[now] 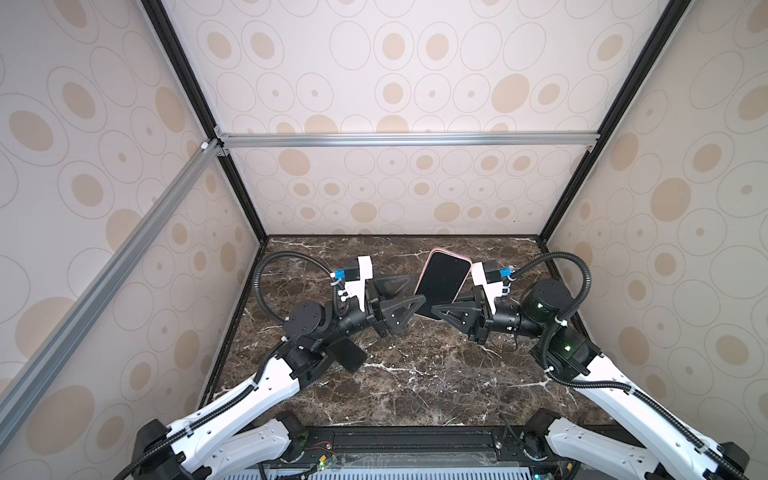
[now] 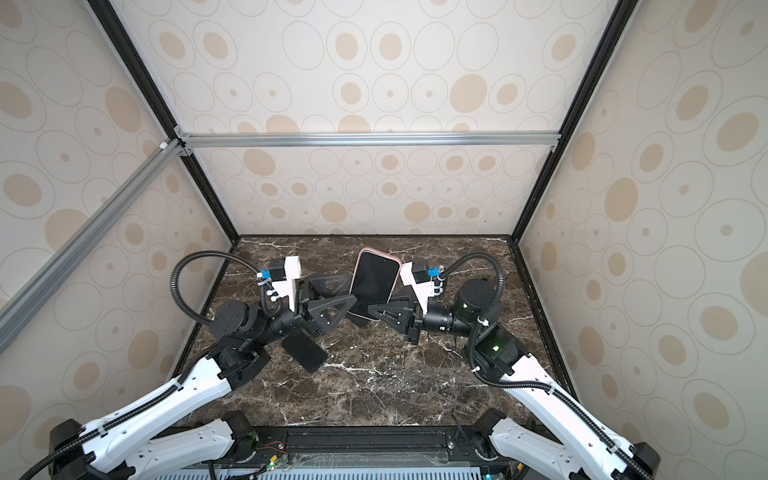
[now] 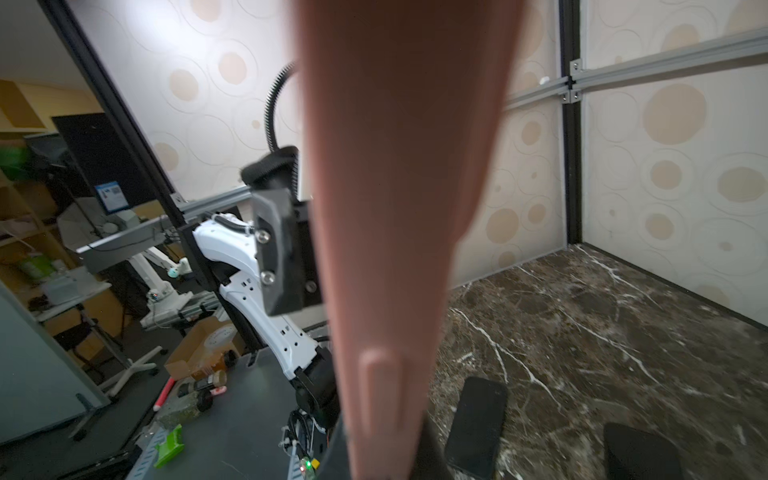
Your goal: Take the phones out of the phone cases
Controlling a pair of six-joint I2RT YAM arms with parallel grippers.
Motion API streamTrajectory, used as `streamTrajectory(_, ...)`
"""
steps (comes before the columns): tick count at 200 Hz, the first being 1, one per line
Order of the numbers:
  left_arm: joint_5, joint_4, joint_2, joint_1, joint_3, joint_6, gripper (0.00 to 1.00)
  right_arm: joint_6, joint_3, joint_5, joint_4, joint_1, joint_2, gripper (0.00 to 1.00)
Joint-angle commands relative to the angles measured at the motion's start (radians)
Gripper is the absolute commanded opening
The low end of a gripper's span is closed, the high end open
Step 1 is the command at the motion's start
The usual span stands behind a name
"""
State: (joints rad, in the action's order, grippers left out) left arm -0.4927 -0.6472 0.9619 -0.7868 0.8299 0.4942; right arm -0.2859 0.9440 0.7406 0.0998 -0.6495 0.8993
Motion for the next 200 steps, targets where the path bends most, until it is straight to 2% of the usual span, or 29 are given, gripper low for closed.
streamTrajectory(1,0.133,0.227,-0.036,-0.005,0.134,-0.29,0.66,0.171,0.084,-0.13,-0.192,-0.006,-0.03,0.0)
streamTrajectory(21,0.184,0.337,-0.018,-0.027,0.209,-0.439,0.65,0.264,0.131,-0.214,-0.327,-0.007,-0.025,0.0)
streamTrajectory(39,0.271,0.341,-0.025,-0.082,0.221,-0.532,0.69,0.319,0.169,-0.289,-0.421,-0.015,-0.017,0.0)
streamTrajectory(74,0.425,0.355,-0.027,-0.197,0.218,-0.715,0.68,0.382,0.149,-0.505,-0.42,-0.111,-0.053,0.0)
streamTrajectory(109,0.434,0.353,-0.015,-0.236,0.197,-0.791,0.56,0.438,0.129,-0.619,-0.39,-0.188,-0.078,0.0)
streamTrajectory(140,0.443,0.338,-0.013,-0.239,0.181,-0.807,0.48,0.457,0.118,-0.646,-0.379,-0.21,-0.083,0.0)
streamTrajectory(200,0.438,0.32,-0.006,-0.242,0.179,-0.812,0.3,0.458,0.105,-0.571,-0.37,-0.211,-0.066,0.0)
